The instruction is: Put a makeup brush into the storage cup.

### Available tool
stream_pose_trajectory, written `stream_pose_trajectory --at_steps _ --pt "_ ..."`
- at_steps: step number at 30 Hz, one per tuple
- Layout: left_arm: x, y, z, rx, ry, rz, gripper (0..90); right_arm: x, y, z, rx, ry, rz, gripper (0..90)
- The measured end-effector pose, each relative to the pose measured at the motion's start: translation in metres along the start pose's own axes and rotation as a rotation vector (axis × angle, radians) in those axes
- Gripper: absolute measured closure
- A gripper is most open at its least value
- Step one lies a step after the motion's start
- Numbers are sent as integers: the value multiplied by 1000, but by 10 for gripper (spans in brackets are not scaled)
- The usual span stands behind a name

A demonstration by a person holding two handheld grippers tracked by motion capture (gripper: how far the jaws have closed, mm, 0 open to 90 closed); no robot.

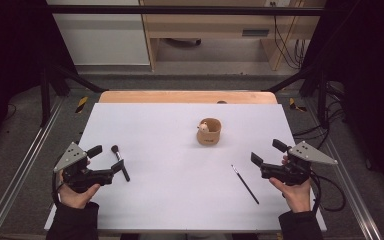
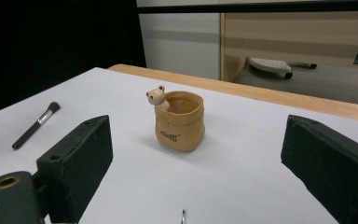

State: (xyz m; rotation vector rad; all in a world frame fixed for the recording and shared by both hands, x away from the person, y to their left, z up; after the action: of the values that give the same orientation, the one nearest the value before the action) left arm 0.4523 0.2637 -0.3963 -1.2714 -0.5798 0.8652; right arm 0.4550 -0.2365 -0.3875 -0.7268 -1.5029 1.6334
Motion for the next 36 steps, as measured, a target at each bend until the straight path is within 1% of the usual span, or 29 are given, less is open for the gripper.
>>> stream_pose_trajectory --at_steps 2,4,5,9,11,15,16,19,21,23,24,26,27,28,30,31,32,34,36 --pt "0 1 0 -1 -1 0 52 0 1 0 3 -1 4 92" --pt "0 2 0 7 -4 -5 52 -1 2 0 7 4 -4 92" --pt "1 3 -1 10 -5 -4 52 -1 2 1 15 13 -7 92" --pt "2 6 -1 19 -6 -3 54 -2 3 1 23 12 7 93" --pt "3 8 -2 26 -11 -5 56 -1 3 0 41 18 8 94" --pt "4 10 -2 33 -14 -6 56 -1 3 1 54 21 11 97" --pt "4 11 -3 36 -15 -7 56 0 4 0 74 35 31 96" --pt "4 11 -3 38 -18 -8 56 1 5 -1 89 38 38 96" --pt "5 11 -3 38 -19 -7 56 3 6 -2 113 35 39 97" --pt "5 11 -3 41 -20 -9 56 4 8 -4 137 35 51 102" --pt "5 11 -3 41 -20 -9 56 6 10 -6 168 33 55 123" --pt "4 11 -3 42 -21 -10 56 6 11 -7 178 34 53 130" --pt "4 11 -3 42 -20 -10 55 7 12 -8 192 33 52 135" --pt "4 12 -3 44 -20 -13 56 8 14 -11 219 35 54 141" --pt "4 12 -3 48 -21 -15 56 9 15 -12 230 37 55 144" --pt "4 12 -3 50 -21 -15 56 9 16 -14 243 43 65 148" --pt "4 12 -3 51 -21 -15 55 11 18 -16 265 42 61 155" --pt "4 13 -4 51 -20 -14 55 11 20 -17 272 37 67 159" --pt "4 13 -4 52 -20 -15 55 13 21 -20 295 39 65 166"
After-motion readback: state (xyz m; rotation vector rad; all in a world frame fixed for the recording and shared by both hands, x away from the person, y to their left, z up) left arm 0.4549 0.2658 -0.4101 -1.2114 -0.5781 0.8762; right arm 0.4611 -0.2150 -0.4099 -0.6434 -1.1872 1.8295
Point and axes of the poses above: each handheld gripper's, and its own axes: z roughly backward along the jaws, y roughly out of its underside, x roughly to its left, the point moved 4 cm from there along -z, roughly forward along the jaws, and after that the axes turned 7 degrees about -x, right-handed, at the moved point
